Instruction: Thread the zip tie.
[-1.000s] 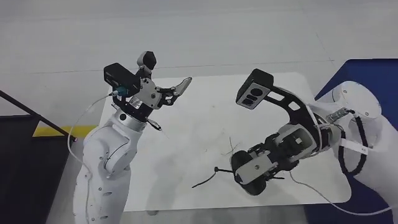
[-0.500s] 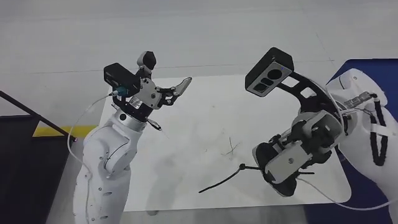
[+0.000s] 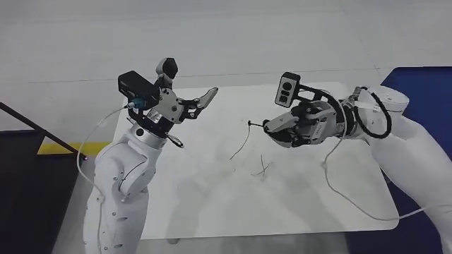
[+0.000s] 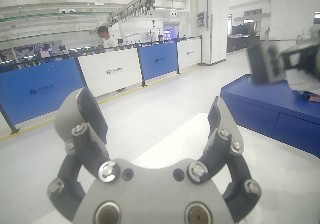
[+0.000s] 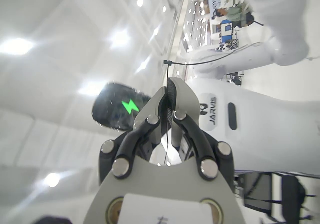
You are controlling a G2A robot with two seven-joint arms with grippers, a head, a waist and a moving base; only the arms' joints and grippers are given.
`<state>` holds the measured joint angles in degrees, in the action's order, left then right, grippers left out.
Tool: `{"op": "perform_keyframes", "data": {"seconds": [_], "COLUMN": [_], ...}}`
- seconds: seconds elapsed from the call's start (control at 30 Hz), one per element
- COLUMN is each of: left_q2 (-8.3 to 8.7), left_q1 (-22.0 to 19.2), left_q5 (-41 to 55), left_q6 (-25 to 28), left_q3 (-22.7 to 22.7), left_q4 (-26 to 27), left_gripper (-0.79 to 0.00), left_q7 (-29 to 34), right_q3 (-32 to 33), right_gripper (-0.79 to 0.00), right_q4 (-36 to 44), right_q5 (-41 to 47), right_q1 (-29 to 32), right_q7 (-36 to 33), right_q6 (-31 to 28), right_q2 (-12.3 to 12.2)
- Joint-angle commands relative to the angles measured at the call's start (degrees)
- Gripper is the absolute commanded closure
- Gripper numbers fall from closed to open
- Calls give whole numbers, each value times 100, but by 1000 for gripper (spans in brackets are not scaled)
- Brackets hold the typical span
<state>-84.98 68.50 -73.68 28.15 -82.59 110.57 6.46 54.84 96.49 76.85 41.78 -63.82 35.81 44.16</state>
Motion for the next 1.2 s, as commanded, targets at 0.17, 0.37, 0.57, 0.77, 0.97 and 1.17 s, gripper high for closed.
{"op": "perform_keyframes", "data": {"seconds": [0.17,0.37,0.57,0.77,0.97,1.17], "left_q2": [0,0,0,0,0,0], "left_q1": [0,0,0,0,0,0], "left_q5": [0,0,0,0,0,0], "left_q6": [0,0,0,0,0,0], "left_q3": [0,0,0,0,0,0], "left_q4": [0,0,0,0,0,0], "left_gripper": [-785,-785,-785,-785,-785,-785], "left_q7": [0,0,0,0,0,0], "right_q3": [-422,-589,-807,-884,-829,-805], "right_gripper": [0,0,0,0,0,0], "right_q4": [-712,-868,-820,-660,-541,-524], "right_q5": [-199,-51,359,695,624,552], "right_q1": [423,257,60,-156,-132,-125], "right_q7": [491,1241,1901,2169,2044,2166], "right_q6": [956,1706,2219,2147,1913,1818], "right_q2": [-64,-109,-193,-290,-291,-292]}}
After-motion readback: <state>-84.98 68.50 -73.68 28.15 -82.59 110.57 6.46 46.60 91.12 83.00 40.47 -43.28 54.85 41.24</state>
